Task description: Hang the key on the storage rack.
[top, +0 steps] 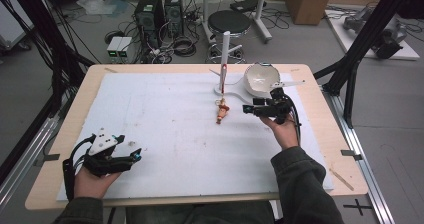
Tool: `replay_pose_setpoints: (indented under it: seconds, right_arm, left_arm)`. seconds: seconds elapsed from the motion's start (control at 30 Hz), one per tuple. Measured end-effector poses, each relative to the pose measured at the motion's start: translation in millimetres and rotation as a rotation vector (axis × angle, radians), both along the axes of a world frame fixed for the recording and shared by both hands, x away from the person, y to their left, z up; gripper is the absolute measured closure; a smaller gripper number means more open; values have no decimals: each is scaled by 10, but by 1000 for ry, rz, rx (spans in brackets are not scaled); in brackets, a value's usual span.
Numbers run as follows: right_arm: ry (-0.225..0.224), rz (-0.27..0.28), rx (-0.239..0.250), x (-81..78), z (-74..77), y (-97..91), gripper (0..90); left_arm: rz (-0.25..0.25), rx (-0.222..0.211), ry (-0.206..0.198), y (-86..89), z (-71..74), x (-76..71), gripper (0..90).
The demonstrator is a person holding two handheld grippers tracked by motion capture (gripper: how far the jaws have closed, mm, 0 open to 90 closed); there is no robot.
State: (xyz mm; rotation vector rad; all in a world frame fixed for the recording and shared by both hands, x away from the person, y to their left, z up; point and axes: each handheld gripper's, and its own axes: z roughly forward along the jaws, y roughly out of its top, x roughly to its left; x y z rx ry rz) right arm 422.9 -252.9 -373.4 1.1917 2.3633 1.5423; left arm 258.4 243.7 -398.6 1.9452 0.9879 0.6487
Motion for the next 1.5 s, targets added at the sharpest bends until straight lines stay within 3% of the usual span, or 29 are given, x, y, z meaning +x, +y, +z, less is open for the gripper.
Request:
replay_pose_setpoints:
  seconds: [0.23,0.53,0.9,1.37,1.5]
  right_arm:
    - [-29,16,-7,-55,41,27,230]
    - [-41,27,-27,-111,66,34,210]
    - [-45,50,-18,-212,108,44,191]
    - [-54,17,-27,-369,-37,-112,182]
    - [-55,14,-49,-425,-68,-138,169]
  left_arm:
    - [-1,-1,1,1,-2,0,275]
    - [-1,-1,2,2,-1,-1,275]
    - [-1,-2,2,2,1,-1,275]
    - [-4,-3,7,-4,-6,3,274]
    - [-3,-3,7,-4,-6,2,274]
